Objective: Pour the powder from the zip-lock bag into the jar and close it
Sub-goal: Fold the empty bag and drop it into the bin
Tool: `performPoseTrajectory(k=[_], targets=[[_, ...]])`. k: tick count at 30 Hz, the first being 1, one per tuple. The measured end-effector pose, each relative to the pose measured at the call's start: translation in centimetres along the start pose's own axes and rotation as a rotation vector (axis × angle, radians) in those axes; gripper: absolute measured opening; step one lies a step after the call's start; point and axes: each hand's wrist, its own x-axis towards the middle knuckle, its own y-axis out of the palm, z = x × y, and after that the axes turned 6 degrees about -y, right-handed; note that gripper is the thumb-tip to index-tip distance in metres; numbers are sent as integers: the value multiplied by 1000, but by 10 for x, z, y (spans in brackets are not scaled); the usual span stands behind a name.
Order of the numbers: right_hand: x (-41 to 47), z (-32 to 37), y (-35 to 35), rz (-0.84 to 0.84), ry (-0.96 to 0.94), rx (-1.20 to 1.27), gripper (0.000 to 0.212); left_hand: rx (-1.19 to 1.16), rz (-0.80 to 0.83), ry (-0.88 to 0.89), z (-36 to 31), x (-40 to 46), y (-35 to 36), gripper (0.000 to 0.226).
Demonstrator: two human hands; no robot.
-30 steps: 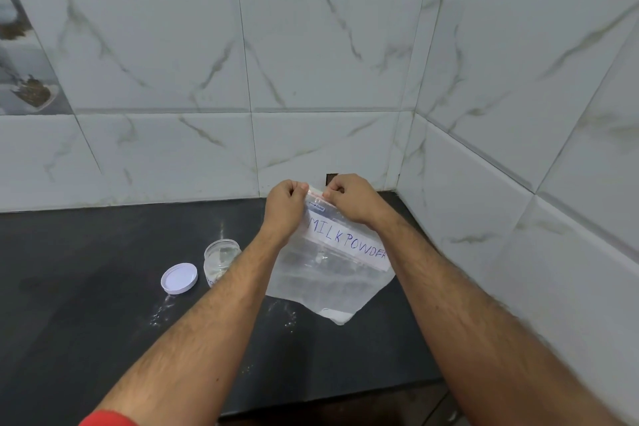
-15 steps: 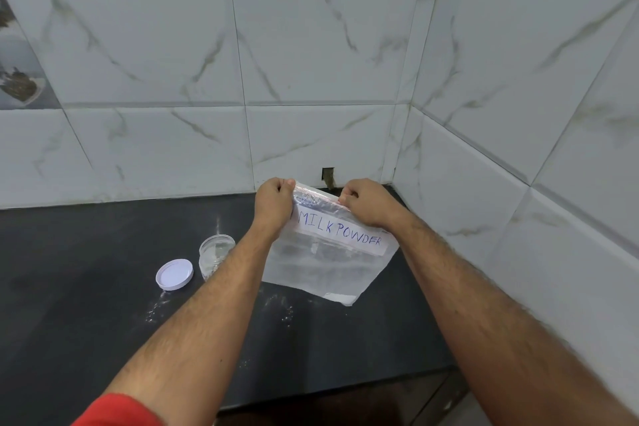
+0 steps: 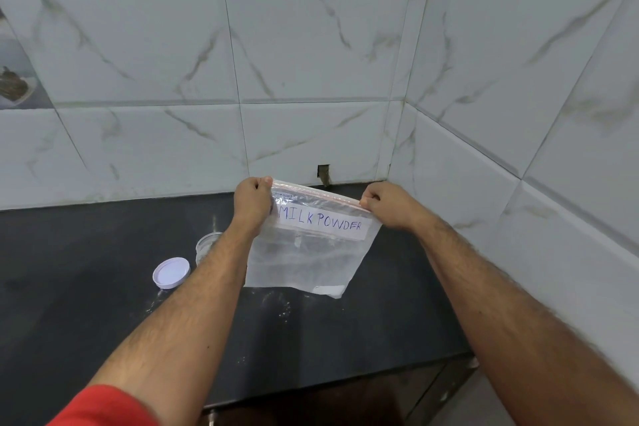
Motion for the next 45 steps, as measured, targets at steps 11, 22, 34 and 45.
performPoseTrajectory(k=[11,22,34,45], targets=[[-24,-18,-10,-20,20,259,26,-27,14,-89,-1,-6,-15,44],[-45,-19,54,-46,51,1256,47,-525,274,-527,-25,-12,-25,24],[-58,11,83,-436,281,1122,18,-209,531,-269,45,-38,-44,37],[-176,16,97,-531,473,887,40,-33,673,-97,71,-74,-47,52]])
